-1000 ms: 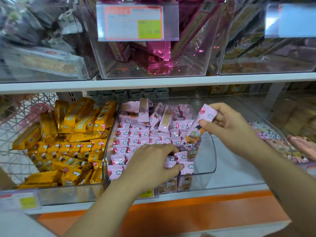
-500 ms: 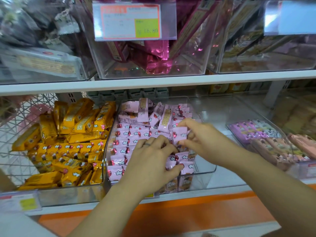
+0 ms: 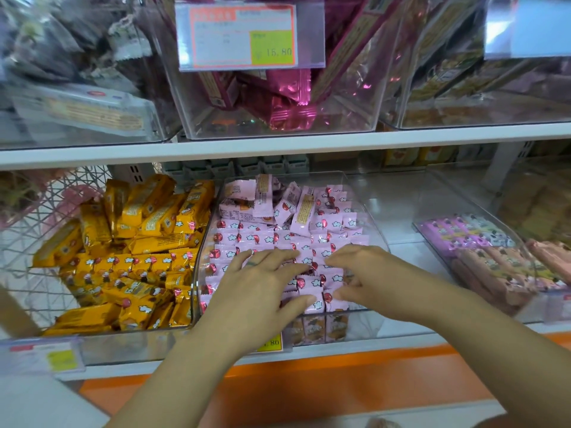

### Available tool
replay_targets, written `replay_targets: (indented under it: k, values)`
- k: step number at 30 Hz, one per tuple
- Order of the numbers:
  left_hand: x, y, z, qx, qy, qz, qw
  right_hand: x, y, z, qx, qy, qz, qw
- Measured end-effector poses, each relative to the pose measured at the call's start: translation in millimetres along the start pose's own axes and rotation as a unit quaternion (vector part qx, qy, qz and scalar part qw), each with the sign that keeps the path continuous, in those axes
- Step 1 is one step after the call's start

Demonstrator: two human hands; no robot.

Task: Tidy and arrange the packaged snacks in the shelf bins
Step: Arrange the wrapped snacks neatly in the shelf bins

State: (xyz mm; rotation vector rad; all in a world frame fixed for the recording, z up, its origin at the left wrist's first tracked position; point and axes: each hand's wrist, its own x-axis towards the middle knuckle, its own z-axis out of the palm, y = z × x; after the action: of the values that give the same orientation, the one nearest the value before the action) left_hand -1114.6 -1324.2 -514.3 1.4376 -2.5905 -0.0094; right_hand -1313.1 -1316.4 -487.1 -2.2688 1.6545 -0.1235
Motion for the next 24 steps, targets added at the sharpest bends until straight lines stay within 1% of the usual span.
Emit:
replay_targets:
  k: [5, 8, 11, 14, 17, 22, 24]
  values:
    - [-2, 2, -1, 0.009, -0.015, -0.007, 1.000, 5, -4, 6, -0.013, 0.004, 0.012, 1.000]
    - [-3, 4, 0, 0.002, -0.019, -0.003, 1.000, -3, -1, 8, 0.022, 0.009, 0.013, 1.000]
    - [-2, 5, 3, 0.026, -0.027, -0.017, 0.999, -4, 0, 10, 0.042, 0.005, 0.018, 0.999]
    - [3, 7, 1, 0.038, -0.023, -0.039, 0.998, 1, -1, 15, 0.065, 0.031, 0.039, 0.997]
    - [5, 11, 0, 0.037, -0.018, -0.045, 0.998, 3, -2, 18, 0.081, 0.046, 0.053, 0.994]
    - [6, 10, -2, 0.018, -0.026, -0.039, 0.999, -5, -4, 11, 0.074, 0.016, 0.047, 0.996]
    - [5, 8, -4, -0.016, -0.004, -0.040, 0.999, -9, -6, 4, 0.071, 0.032, 0.045, 0.996]
